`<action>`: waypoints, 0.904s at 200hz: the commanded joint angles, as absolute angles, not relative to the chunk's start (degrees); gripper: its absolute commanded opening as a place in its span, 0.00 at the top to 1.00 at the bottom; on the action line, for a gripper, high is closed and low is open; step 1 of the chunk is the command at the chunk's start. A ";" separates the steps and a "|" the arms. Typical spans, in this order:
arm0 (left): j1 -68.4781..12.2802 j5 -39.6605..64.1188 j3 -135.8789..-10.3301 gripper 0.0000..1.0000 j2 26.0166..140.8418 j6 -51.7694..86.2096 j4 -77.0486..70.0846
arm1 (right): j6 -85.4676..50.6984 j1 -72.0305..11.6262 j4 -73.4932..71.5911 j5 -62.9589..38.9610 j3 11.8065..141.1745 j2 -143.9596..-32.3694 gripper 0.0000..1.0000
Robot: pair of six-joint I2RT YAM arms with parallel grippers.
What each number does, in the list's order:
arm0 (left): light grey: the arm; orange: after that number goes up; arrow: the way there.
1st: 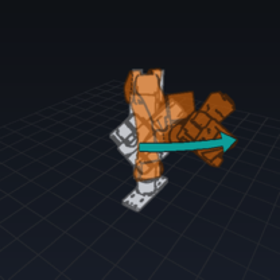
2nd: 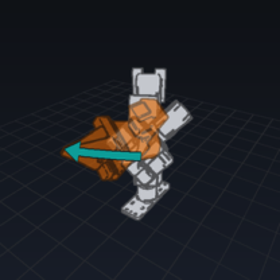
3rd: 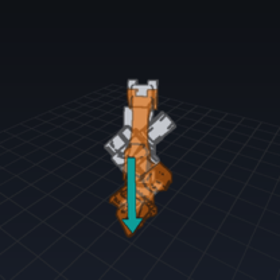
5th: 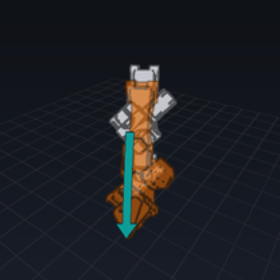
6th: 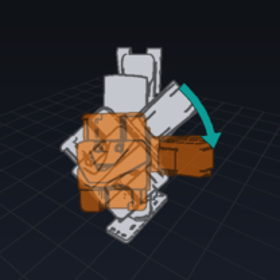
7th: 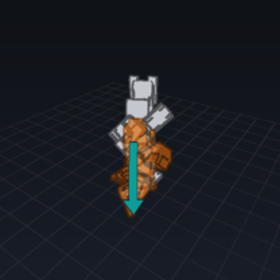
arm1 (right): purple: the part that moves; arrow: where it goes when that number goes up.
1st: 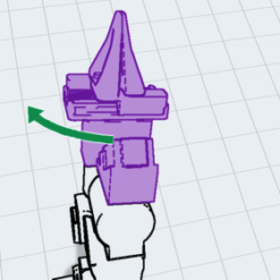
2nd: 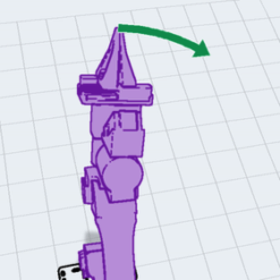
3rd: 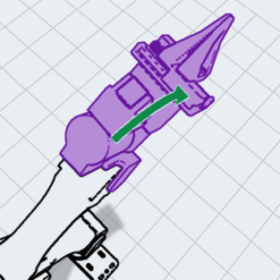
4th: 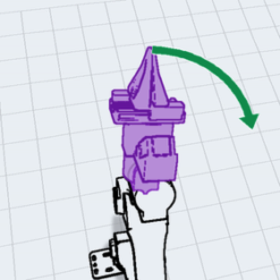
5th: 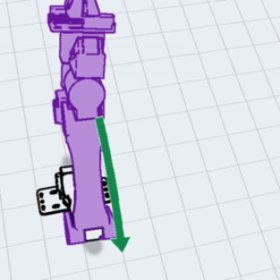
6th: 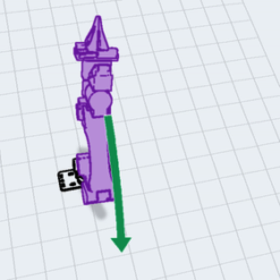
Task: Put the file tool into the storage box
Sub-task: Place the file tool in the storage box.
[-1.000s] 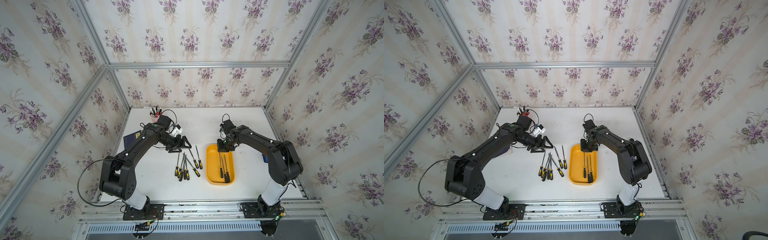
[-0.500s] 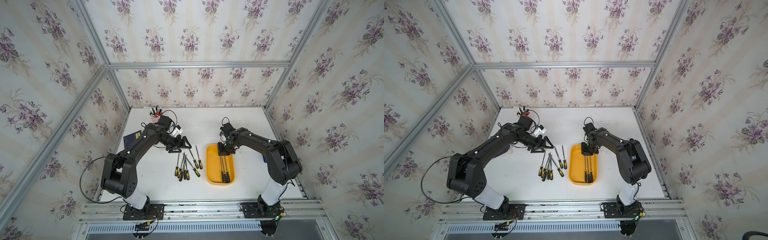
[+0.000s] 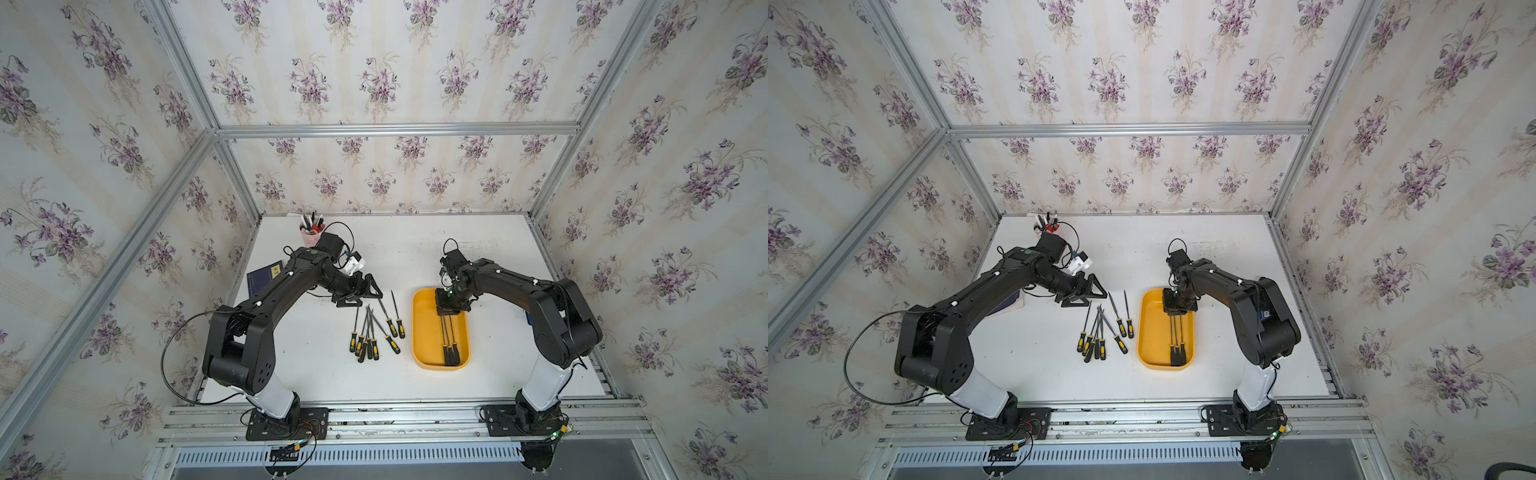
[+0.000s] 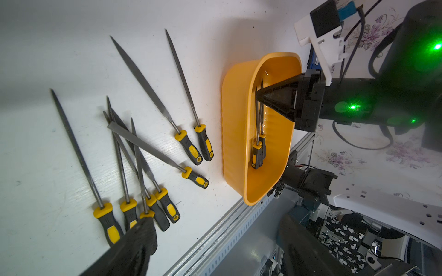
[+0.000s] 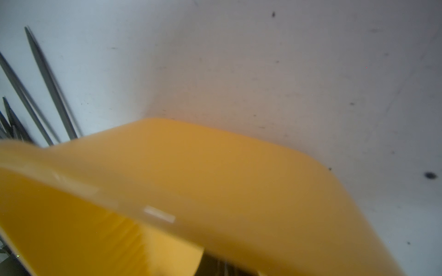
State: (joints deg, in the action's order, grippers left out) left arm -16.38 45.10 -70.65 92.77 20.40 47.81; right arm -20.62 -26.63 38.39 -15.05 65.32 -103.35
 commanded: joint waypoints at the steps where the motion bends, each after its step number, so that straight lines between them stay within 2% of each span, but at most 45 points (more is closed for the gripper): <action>1: -16.28 44.48 -70.48 0.13 92.87 19.75 47.72 | -20.73 -26.68 38.07 -15.03 65.05 -103.52 1.00; 181: -16.35 43.93 -69.43 0.13 94.05 19.03 47.46 | -21.27 -26.81 37.69 -15.38 64.09 -102.90 1.00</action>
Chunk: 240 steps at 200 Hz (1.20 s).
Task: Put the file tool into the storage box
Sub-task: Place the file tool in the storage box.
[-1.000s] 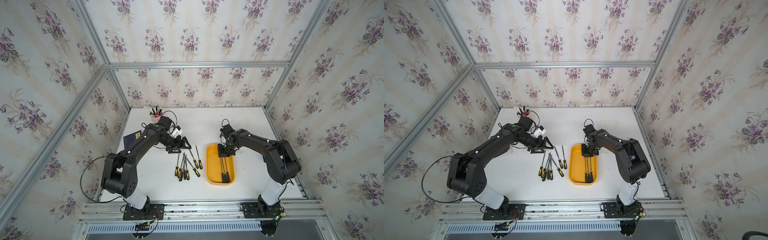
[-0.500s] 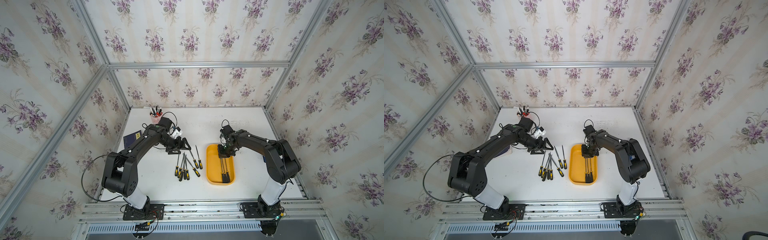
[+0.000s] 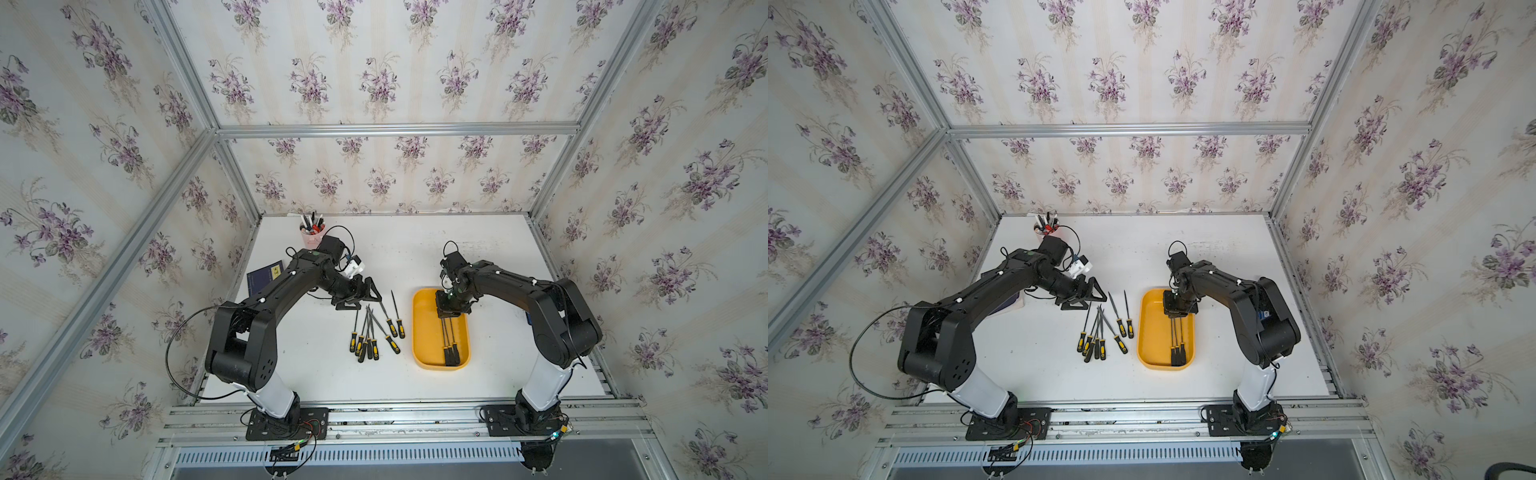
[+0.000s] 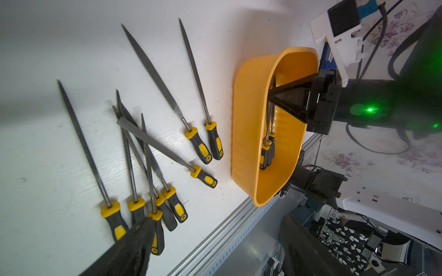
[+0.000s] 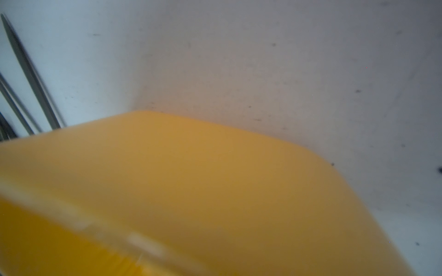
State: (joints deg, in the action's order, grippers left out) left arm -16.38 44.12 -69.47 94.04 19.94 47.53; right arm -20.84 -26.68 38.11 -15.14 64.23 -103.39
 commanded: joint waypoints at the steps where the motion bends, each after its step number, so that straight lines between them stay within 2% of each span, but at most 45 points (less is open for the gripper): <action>1: -16.30 43.90 -69.43 0.13 94.09 19.05 47.46 | -21.27 -26.85 37.65 -15.42 64.13 -102.91 1.00; 51: -16.30 43.84 -69.21 0.13 94.40 18.90 47.35 | -21.45 -26.90 37.62 -15.32 64.38 -103.01 1.00; 134: -16.31 43.98 -69.43 0.13 94.75 18.68 47.41 | -21.62 -26.82 37.98 -15.19 65.13 -102.22 0.82; 215: -16.35 43.76 -69.79 0.13 94.40 18.74 47.97 | -21.64 -26.89 40.48 -14.00 68.29 -99.73 0.78; 240: -16.30 39.84 -70.25 0.13 94.32 19.08 49.60 | -21.62 -26.82 41.70 -14.26 70.50 -98.48 0.78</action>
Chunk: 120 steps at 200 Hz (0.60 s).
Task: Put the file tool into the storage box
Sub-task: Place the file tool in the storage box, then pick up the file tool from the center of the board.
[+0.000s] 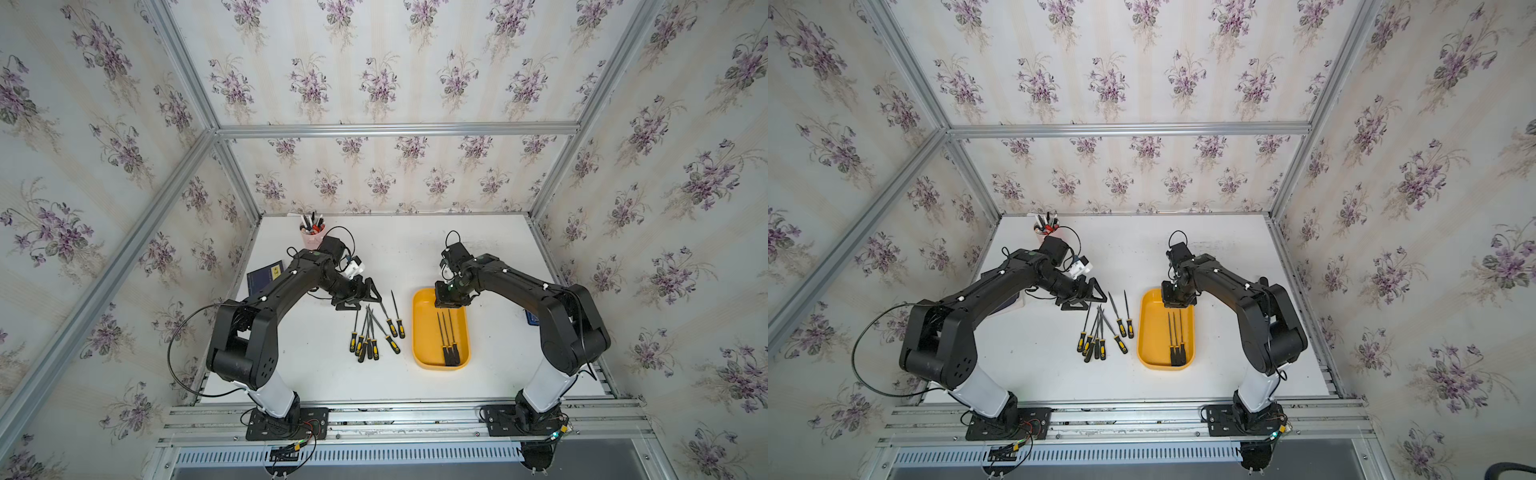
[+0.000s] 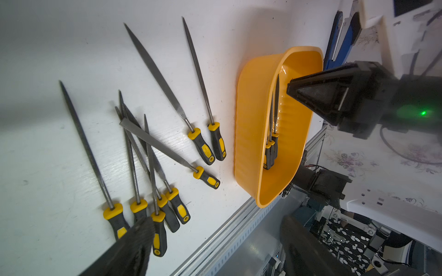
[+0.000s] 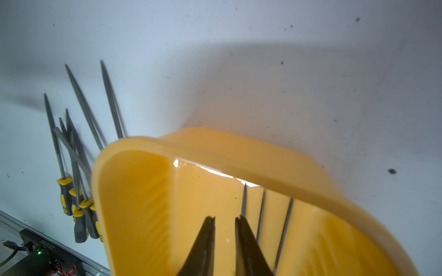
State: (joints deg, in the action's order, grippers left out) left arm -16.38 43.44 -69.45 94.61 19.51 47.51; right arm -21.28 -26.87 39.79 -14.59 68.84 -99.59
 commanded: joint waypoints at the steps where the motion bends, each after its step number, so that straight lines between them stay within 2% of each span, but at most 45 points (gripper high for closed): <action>1: -16.32 39.56 -70.28 0.13 94.40 19.12 49.80 | -21.62 -26.86 41.77 -14.29 70.58 -98.41 0.78; 70: -16.33 19.22 -73.88 0.16 98.82 22.09 56.71 | -21.97 -26.88 42.82 -16.51 76.19 -96.75 0.78; 97: -16.37 16.36 -73.59 0.27 101.00 23.38 55.52 | -22.45 -26.87 42.63 -17.01 76.64 -97.54 0.78; 120: -17.19 14.08 -72.40 0.31 101.63 22.30 55.68 | -22.72 -26.83 42.19 -16.99 76.38 -97.65 0.78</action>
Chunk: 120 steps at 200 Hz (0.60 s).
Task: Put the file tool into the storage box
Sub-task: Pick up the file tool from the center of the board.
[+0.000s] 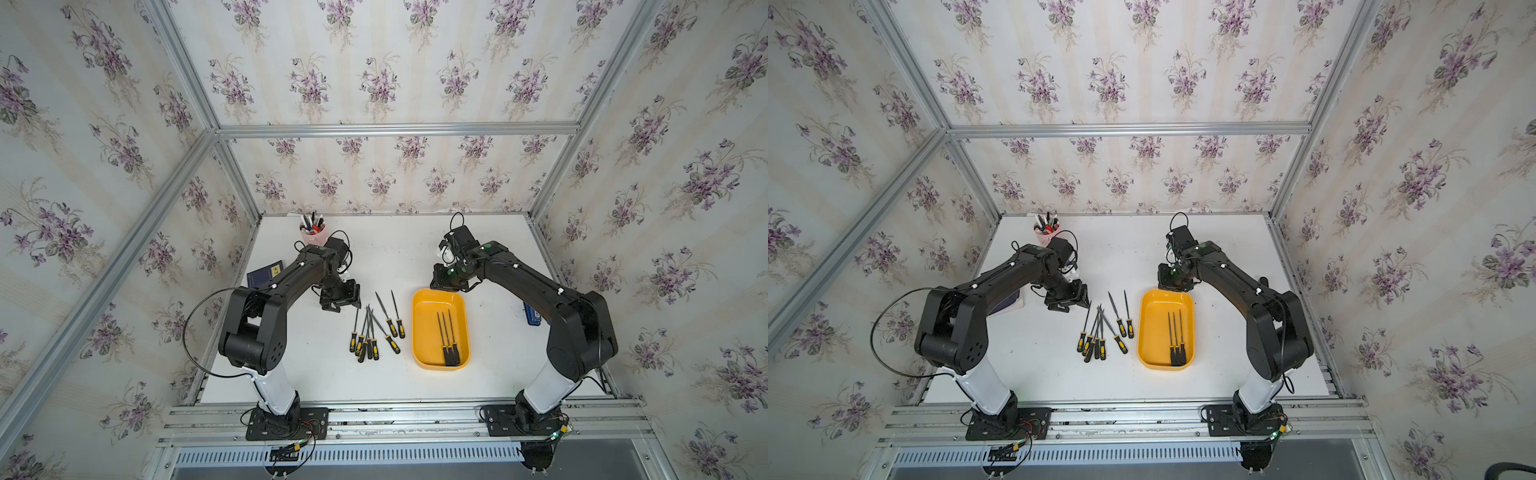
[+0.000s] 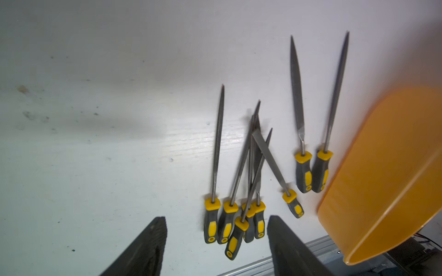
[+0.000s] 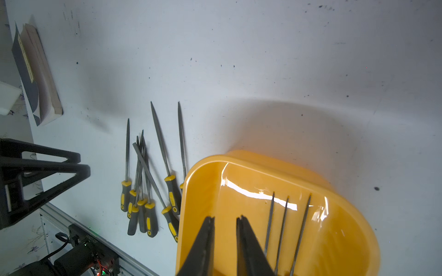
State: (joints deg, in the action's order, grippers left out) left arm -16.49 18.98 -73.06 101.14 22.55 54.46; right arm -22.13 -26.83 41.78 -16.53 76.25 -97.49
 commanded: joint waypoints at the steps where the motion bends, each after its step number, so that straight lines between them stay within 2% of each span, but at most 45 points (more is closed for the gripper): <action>1: -17.21 14.03 -72.32 0.31 101.62 22.27 55.66 | -22.74 -26.82 42.19 -16.93 76.33 -97.69 0.78; 68: -22.07 13.44 -62.08 0.37 97.66 25.05 53.08 | -22.76 -26.83 42.34 -16.87 77.39 -99.20 0.79; 120: -25.22 11.93 -60.61 0.38 98.53 28.21 51.25 | -22.94 -26.89 42.20 -17.22 77.84 -100.02 0.79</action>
